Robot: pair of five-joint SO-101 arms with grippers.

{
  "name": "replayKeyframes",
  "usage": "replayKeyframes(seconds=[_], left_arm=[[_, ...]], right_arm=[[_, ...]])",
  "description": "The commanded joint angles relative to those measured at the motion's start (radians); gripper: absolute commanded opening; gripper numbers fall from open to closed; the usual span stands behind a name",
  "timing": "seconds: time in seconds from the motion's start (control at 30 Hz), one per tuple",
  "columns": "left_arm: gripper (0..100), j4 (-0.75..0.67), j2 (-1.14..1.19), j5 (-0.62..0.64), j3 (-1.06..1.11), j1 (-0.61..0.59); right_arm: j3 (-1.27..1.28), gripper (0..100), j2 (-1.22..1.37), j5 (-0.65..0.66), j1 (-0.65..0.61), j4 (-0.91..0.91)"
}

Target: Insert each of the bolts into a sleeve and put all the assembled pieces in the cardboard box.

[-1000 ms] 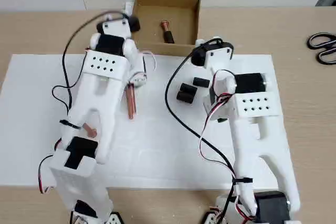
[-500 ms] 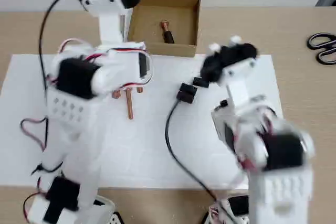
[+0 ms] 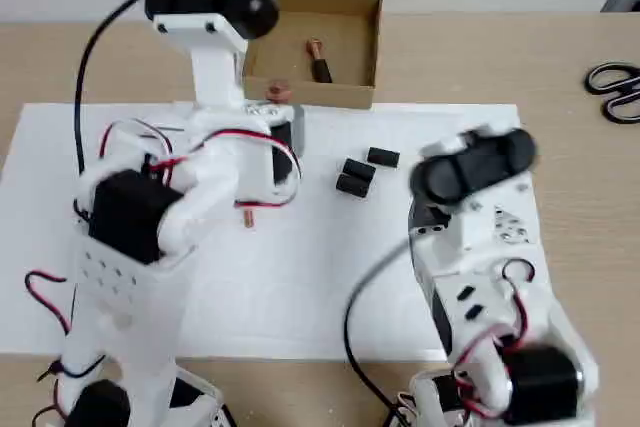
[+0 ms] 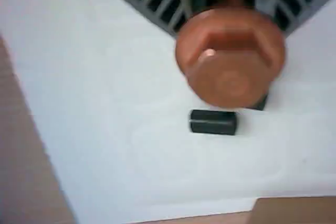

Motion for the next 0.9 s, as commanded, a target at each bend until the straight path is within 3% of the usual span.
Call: replayKeyframes(seconds=[0.0, 0.13, 0.3, 0.53, 0.63, 0.87], left_arm=[[1, -0.075, -0.071, -0.005, 0.068, 0.008], [1, -0.153, -0.110, -0.005, 0.180, 0.014], [1, -0.350, -0.153, -0.003, 0.317, 0.046], [1, -0.598, -0.227, -0.011, 0.521, 0.121], [1, -0.694, -0.252, -0.011, 0.596, 0.140], [1, -0.753, -0.324, -0.006, 0.704, 0.189]], right_arm=[[0.104, 0.4, -0.139, -0.066, -0.002, -0.104], [0.278, 0.4, -0.302, -0.072, -0.002, -0.128], [0.468, 0.4, -0.519, -0.072, -0.002, -0.226], [0.512, 0.4, -0.499, -0.072, -0.012, -0.251], [0.512, 0.4, -0.499, -0.071, -0.088, -0.249], [0.514, 0.4, -0.499, -0.071, -0.131, -0.243]])
